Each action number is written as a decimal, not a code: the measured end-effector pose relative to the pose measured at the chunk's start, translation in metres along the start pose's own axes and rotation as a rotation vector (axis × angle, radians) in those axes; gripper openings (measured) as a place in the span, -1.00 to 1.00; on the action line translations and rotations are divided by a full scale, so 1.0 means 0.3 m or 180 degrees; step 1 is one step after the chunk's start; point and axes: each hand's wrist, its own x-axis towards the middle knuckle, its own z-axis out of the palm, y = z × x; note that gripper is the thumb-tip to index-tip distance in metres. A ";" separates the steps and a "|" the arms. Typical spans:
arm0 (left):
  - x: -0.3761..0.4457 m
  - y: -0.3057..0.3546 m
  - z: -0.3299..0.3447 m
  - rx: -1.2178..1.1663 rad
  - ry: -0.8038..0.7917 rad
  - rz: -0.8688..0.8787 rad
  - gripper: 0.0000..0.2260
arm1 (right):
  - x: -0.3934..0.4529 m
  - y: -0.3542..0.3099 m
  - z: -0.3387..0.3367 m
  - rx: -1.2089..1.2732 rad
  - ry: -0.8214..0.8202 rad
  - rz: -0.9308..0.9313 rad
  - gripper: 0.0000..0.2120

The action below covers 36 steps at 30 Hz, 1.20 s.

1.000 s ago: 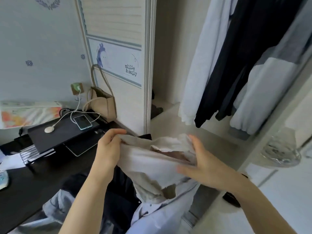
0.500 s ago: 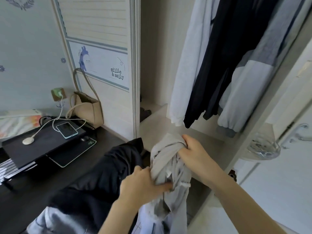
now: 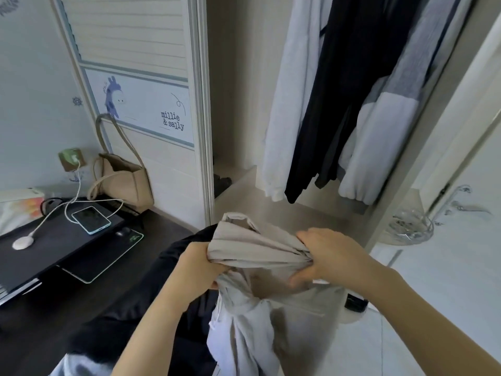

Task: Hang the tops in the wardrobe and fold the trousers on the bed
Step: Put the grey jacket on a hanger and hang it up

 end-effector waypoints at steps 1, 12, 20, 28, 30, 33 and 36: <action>-0.003 0.012 -0.009 0.0148 -0.0019 0.0110 -0.92 | 0.009 0.007 0.004 -0.0223 0.0177 0.0145 -0.62; 0.035 0.041 -0.055 0.1059 0.0459 0.0407 -0.92 | 0.044 0.010 -0.010 0.0539 0.1239 0.1209 -0.83; 0.061 0.206 -0.182 -0.2377 -0.0831 -0.1000 -0.77 | 0.052 0.061 -0.133 0.2487 0.0837 0.0443 -0.69; 0.243 0.428 -0.297 -0.2089 -0.0262 0.0079 -0.83 | 0.228 0.137 -0.242 0.2631 0.1506 0.0612 -0.67; 0.283 0.483 -0.302 -0.2038 0.0084 0.0479 -0.80 | 0.297 0.140 -0.265 0.2448 0.1547 0.0575 -0.75; 0.350 0.588 -0.297 -0.1396 0.1019 0.1240 -0.86 | 0.415 0.151 -0.309 0.2130 0.1488 0.0501 -0.81; 0.447 0.723 -0.297 -0.0948 0.1406 0.1815 -0.91 | 0.545 0.163 -0.409 0.1951 0.1200 0.0269 -0.77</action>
